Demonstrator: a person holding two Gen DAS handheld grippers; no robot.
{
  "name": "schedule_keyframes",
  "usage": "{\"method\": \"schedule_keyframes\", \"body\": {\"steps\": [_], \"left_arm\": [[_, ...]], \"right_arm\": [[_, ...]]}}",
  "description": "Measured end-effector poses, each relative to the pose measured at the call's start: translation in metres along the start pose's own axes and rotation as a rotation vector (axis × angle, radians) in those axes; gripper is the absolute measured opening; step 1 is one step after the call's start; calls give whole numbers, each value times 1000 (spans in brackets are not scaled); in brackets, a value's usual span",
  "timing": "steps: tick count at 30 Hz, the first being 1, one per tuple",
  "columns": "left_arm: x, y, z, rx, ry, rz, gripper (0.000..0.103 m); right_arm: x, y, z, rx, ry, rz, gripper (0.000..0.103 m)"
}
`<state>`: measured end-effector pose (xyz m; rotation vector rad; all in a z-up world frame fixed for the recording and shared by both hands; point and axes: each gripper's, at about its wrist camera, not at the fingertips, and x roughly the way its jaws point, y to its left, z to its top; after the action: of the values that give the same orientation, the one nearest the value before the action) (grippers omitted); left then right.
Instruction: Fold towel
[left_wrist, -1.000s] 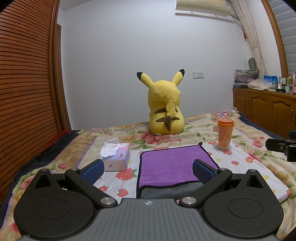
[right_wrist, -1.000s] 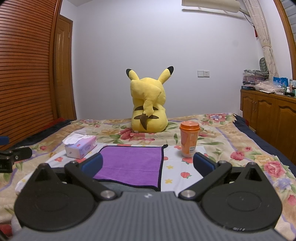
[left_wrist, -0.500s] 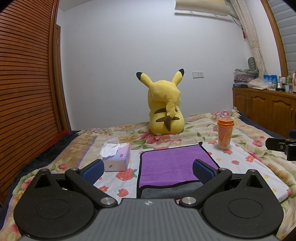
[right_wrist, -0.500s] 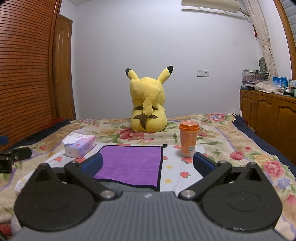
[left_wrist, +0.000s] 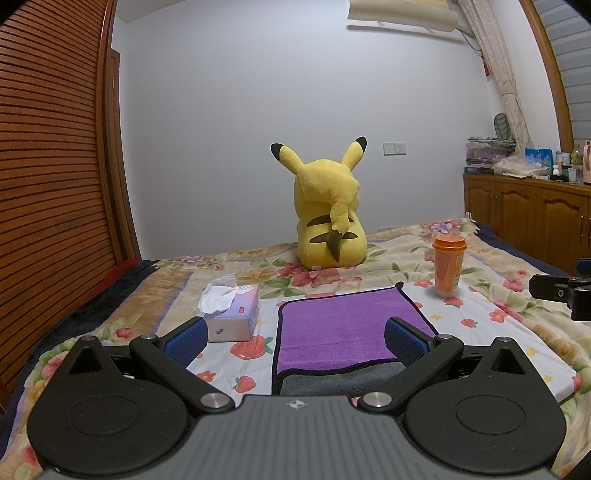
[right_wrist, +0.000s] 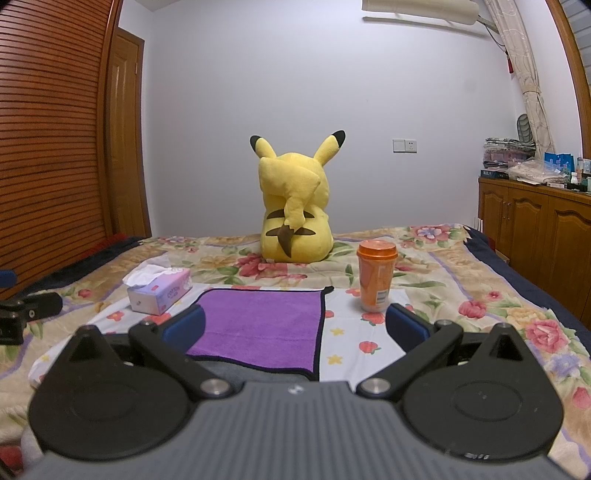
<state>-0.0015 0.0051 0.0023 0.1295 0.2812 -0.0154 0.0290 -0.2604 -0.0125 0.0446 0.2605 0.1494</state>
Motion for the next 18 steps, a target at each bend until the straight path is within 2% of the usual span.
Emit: {"method": "schedule_keyframes", "body": {"steps": [18], "left_arm": [[15,-7,-8,12,57,-21,103]], "right_arm": [[12,-1,-10,-10,27,1,103]]}}
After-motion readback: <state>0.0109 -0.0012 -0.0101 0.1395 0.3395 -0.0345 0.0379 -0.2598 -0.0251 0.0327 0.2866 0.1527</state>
